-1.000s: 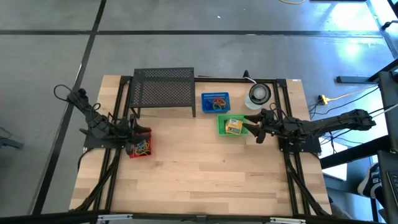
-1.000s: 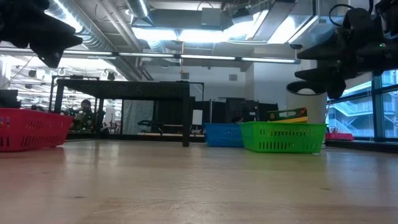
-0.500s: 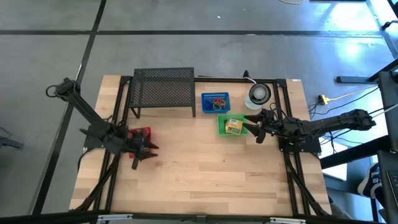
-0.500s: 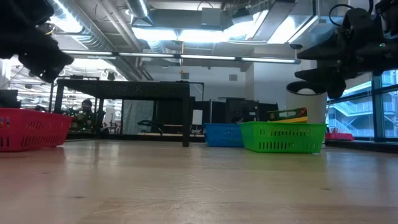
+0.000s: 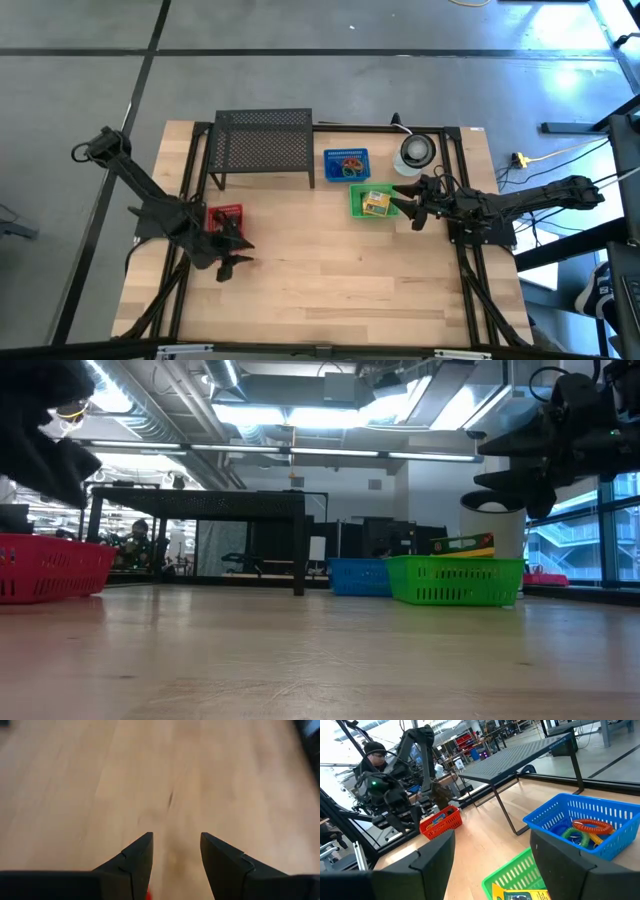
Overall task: Pick & Place Office Desk Supplies
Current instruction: Put the orange basket on the shelf
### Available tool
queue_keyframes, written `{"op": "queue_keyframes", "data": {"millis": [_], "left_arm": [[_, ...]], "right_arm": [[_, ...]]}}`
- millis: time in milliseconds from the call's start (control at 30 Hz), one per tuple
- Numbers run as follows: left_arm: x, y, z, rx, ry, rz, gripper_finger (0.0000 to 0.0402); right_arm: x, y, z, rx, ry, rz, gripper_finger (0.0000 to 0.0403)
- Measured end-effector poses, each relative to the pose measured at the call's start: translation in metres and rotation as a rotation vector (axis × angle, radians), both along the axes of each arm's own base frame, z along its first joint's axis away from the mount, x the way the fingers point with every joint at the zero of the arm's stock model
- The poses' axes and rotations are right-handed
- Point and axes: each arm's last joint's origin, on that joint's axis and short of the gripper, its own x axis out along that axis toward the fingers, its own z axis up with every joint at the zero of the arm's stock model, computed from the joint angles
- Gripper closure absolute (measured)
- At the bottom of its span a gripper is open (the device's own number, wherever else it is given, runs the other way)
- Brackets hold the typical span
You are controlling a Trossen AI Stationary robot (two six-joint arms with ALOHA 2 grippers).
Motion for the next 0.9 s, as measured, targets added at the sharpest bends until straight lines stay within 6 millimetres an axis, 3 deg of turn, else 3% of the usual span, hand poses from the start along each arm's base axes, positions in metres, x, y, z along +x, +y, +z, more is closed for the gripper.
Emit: {"op": "queue_keyframes", "data": {"millis": [167, 500, 667, 900], "left_arm": [[-0.001, -0.001, 0.0, 0.025, 0.214, 0.061, 0.0242], [-0.003, -0.005, 0.002, 0.053, 0.419, 0.044, 0.0242], [-0.002, -0.004, 0.004, 0.079, 0.424, 0.016, 0.0242], [0.012, -0.002, 0.03, 0.138, 0.389, -0.057, 0.0242]], "right_arm": [[0.0, 0.0, 0.0, -0.002, 0.001, 0.0, 0.0143], [0.0, 0.0, -0.001, -0.003, 0.007, 0.001, 0.0143], [0.0, 0.0, -0.001, -0.011, 0.01, 0.001, 0.0143], [0.0, 0.0, -0.001, -0.023, 0.015, 0.002, 0.0143]]}}
